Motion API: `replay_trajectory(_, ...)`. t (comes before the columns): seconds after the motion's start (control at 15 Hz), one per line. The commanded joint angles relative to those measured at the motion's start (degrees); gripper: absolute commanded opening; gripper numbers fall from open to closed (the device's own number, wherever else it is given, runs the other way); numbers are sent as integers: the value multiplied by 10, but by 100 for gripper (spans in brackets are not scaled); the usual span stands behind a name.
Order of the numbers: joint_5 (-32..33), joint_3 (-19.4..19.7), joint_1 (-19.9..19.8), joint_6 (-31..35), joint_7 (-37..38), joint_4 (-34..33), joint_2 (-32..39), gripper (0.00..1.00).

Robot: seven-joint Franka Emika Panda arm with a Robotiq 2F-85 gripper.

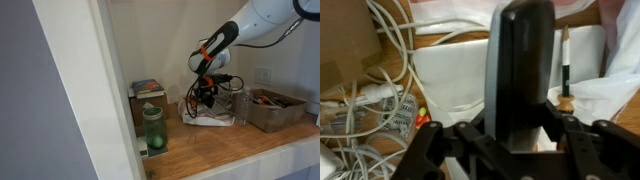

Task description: Remove the black object from the box

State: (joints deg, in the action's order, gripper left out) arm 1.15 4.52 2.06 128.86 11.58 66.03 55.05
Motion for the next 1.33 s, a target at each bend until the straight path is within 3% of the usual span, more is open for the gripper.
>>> replay_trajectory(0.0, -1, -6, -9, -23, -11, -61, 41, 26)
replay_trajectory(0.6, 6, -2, -7, -46, -23, -119, 88, 26)
replay_trajectory(0.67, 6, -2, -7, -50, -24, -123, 90, 52)
replay_trajectory(0.73, 7, -1, -7, -52, -24, -129, 93, 68)
replay_trajectory(0.8, 6, -1, -7, -54, -25, -133, 94, 68)
replay_trajectory(1.0, 9, 2, -7, -55, -26, -141, 92, 89)
replay_trajectory(1.13, 11, 5, -7, -54, -27, -146, 90, 98)
replay_trajectory(1.27, 16, 10, -5, -51, -25, -150, 86, 100)
